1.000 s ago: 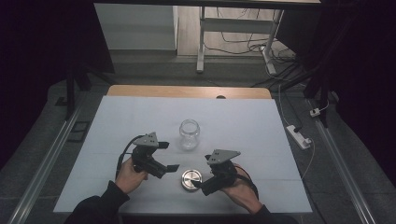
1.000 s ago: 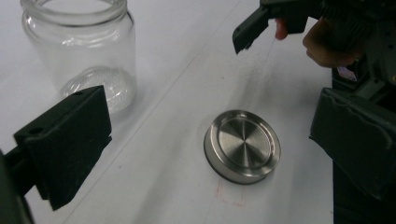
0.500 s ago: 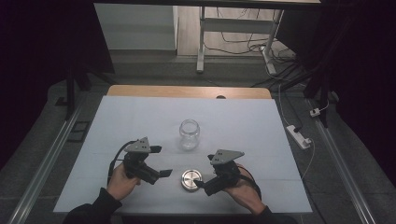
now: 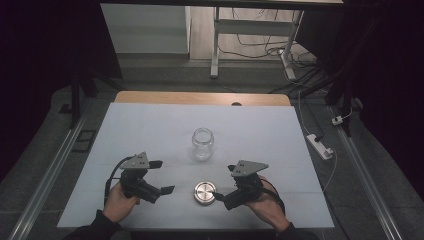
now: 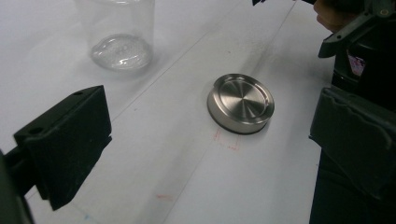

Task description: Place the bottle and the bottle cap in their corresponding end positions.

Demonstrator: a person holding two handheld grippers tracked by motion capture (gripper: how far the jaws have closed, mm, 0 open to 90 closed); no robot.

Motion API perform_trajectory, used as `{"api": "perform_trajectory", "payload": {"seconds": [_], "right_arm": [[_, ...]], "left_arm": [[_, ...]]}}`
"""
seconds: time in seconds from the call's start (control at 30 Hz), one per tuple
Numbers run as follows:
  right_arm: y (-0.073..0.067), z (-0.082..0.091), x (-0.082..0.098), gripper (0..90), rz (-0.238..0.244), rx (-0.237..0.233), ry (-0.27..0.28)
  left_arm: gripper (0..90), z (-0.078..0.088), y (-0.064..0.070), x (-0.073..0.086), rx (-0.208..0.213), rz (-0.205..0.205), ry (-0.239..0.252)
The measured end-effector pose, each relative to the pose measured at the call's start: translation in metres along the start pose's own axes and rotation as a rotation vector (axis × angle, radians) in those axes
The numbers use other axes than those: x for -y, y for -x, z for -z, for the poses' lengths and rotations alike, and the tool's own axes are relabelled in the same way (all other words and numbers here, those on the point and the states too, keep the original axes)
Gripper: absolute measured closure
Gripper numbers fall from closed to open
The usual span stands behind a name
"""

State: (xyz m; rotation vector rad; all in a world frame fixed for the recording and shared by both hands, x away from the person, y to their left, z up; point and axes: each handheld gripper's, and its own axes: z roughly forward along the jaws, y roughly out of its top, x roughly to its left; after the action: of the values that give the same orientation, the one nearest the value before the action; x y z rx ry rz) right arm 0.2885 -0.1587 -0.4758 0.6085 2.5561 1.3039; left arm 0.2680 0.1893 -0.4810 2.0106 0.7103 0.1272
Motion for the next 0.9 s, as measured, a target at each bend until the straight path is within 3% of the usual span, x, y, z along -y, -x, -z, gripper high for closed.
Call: {"api": "perform_trajectory", "payload": {"seconds": [0.9], "right_arm": [[0.016,0.036,0.023,0.0,-0.095,0.085,0.008]], "left_arm": [[0.0,0.05,0.002,0.041,-0.114,0.084,0.028]]}}
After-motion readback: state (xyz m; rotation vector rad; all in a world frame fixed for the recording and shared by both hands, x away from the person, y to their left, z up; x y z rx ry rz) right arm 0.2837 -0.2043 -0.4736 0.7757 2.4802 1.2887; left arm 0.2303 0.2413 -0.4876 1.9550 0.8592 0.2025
